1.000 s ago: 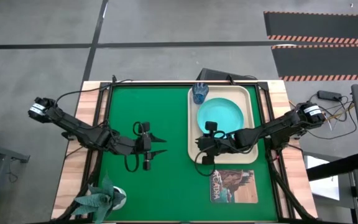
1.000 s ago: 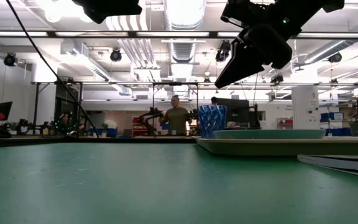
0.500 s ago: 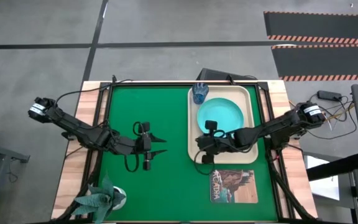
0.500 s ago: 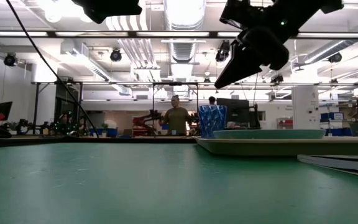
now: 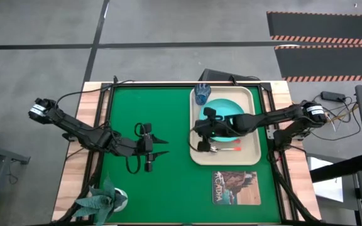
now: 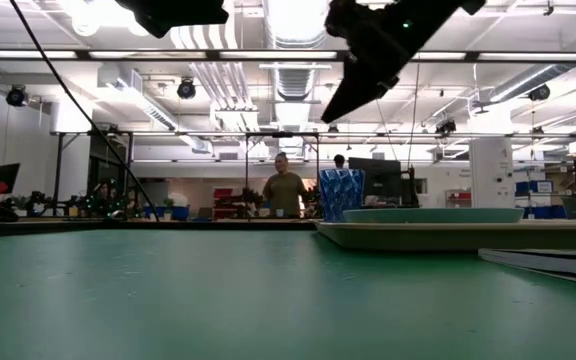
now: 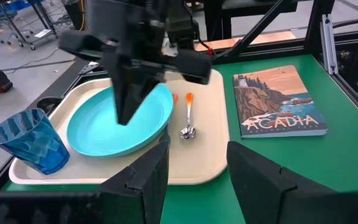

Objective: Pick and place plate/cup/fork/spoon on tray
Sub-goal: Adjust the blue plate on the table

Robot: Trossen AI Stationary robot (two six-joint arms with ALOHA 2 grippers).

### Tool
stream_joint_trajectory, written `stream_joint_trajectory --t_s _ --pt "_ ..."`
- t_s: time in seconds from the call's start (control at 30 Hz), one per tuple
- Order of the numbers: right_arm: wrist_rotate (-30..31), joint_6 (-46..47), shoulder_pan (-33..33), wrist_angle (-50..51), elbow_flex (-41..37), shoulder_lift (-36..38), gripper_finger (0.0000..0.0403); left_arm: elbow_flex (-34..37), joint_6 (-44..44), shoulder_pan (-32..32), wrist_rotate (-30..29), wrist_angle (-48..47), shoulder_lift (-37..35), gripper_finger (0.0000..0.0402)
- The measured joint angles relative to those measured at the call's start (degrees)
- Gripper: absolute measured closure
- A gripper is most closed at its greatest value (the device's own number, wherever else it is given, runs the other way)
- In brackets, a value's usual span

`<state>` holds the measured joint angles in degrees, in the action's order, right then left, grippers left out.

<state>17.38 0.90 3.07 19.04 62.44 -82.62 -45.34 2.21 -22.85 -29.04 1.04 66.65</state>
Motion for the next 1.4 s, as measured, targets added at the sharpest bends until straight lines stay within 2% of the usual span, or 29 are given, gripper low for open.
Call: stream_joint_trajectory --t_s 0.23,0.47,0.63,0.83,1.4 --pt "-3.8 -3.4 -3.7 1.5 4.9 -6.1 0.0394 0.0 -0.1 0.0 0.0 -0.1 0.0 0.0253" --pt "-3.9 -6.0 -8.1 12.7 10.4 -13.8 0.0394 0.0 -0.1 0.0 0.0 -0.4 0.0 0.0253" --pt "-4.2 -6.1 -11.8 15.6 11.1 -17.7 0.0394 0.0 -0.1 0.0 0.0 -0.4 0.0 0.0253" --pt "-4.4 -6.0 -14.7 15.4 10.9 -20.0 0.0394 0.0 -0.1 0.0 0.0 -0.4 0.0 0.0253" --pt "-4.3 -4.9 -15.1 17.8 10.8 -19.5 0.0394 0.0 -0.1 0.0 0.0 -0.5 0.0 0.0253"
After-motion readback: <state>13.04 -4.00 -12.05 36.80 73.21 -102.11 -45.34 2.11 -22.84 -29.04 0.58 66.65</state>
